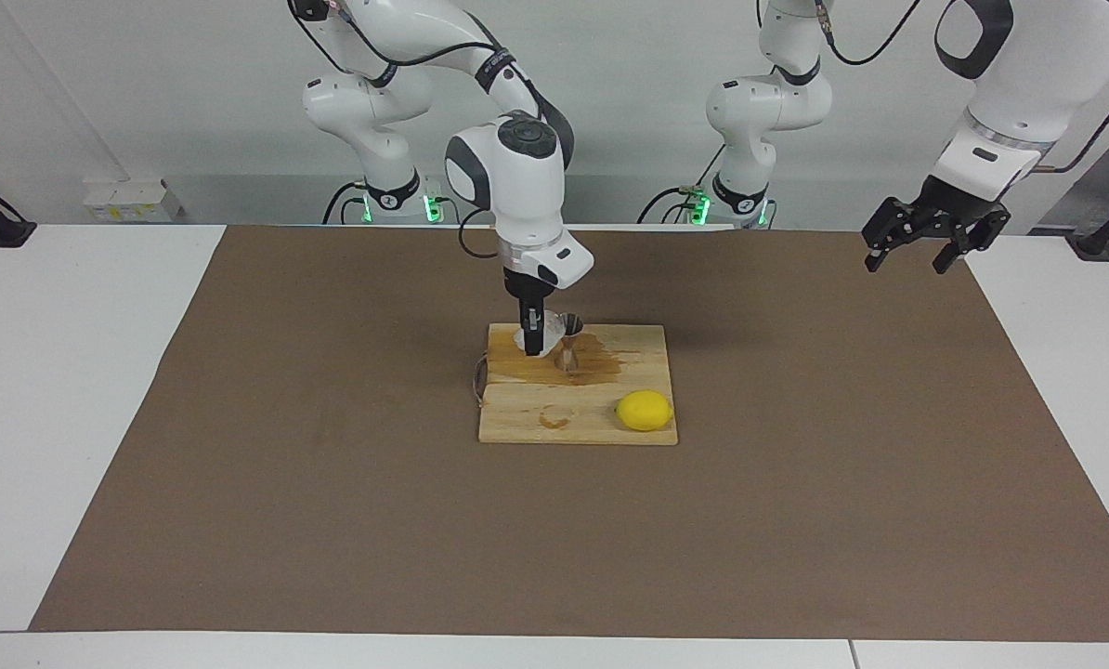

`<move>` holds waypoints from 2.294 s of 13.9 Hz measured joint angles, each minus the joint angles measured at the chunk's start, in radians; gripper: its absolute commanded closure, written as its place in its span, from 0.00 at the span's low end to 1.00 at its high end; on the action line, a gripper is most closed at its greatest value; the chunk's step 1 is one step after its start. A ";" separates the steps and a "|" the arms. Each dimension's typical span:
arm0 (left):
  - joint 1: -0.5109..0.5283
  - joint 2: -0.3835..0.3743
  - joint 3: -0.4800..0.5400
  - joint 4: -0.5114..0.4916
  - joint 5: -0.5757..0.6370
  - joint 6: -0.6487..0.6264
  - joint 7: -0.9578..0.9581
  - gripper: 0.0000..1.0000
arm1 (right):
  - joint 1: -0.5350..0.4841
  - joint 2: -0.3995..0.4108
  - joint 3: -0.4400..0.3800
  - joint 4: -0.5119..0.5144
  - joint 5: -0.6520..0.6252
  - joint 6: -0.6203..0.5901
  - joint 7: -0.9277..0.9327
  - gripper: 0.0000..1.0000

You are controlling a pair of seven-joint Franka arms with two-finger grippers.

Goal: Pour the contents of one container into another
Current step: 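Tilt the clear cup with the right gripper above the metal cup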

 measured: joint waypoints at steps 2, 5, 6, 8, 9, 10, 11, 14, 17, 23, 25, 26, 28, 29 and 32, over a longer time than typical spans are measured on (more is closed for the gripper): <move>0.000 0.000 0.000 0.000 0.000 0.001 0.000 0.00 | 0.011 0.000 0.000 0.000 -0.031 -0.015 0.000 1.00; 0.000 0.000 0.000 0.000 0.000 0.001 0.000 0.00 | 0.039 -0.002 0.000 0.001 -0.100 -0.032 0.000 1.00; 0.000 0.000 0.000 0.000 0.000 0.001 0.000 0.00 | 0.045 -0.004 0.000 0.002 -0.105 -0.039 0.000 1.00; 0.000 0.000 0.000 0.000 0.000 0.002 0.000 0.00 | 0.051 -0.009 0.000 0.002 -0.129 -0.050 0.000 1.00; 0.000 0.000 0.000 0.000 0.000 0.002 0.000 0.00 | 0.052 -0.011 0.000 0.002 -0.143 -0.053 0.000 1.00; 0.000 0.000 0.000 0.000 0.000 0.002 0.000 0.00 | 0.052 -0.011 0.000 0.002 -0.154 -0.053 0.000 1.00; 0.000 0.000 0.000 0.000 0.000 0.002 0.000 0.00 | 0.052 -0.011 0.000 0.002 -0.166 -0.053 0.000 1.00; 0.000 0.000 0.000 0.000 0.000 0.002 0.000 0.00 | 0.052 -0.011 0.000 0.001 -0.186 -0.053 0.000 1.00; 0.000 0.000 0.000 0.000 0.000 0.003 0.000 0.00 | 0.070 -0.011 0.001 0.001 -0.217 -0.053 0.000 1.00; 0.000 0.000 0.000 0.000 0.000 0.004 0.000 0.00 | 0.103 -0.011 0.001 0.001 -0.276 -0.061 0.022 1.00; 0.000 0.000 0.000 -0.001 0.000 0.005 0.000 0.00 | 0.105 -0.011 0.001 0.002 -0.293 -0.061 0.029 1.00; 0.000 0.000 0.000 -0.001 0.000 0.005 0.000 0.00 | 0.105 -0.011 0.000 0.002 -0.301 -0.061 0.029 1.00; 0.000 0.000 0.000 -0.001 0.000 0.005 0.000 0.00 | 0.105 -0.011 0.000 0.002 -0.320 -0.061 0.030 1.00; 0.000 0.000 0.000 -0.001 0.000 0.005 0.000 0.00 | 0.105 -0.011 0.000 0.002 -0.326 -0.061 0.030 1.00; 0.000 0.000 0.000 -0.001 0.000 0.006 0.000 0.00 | 0.105 -0.012 0.000 0.002 -0.350 -0.061 0.030 1.00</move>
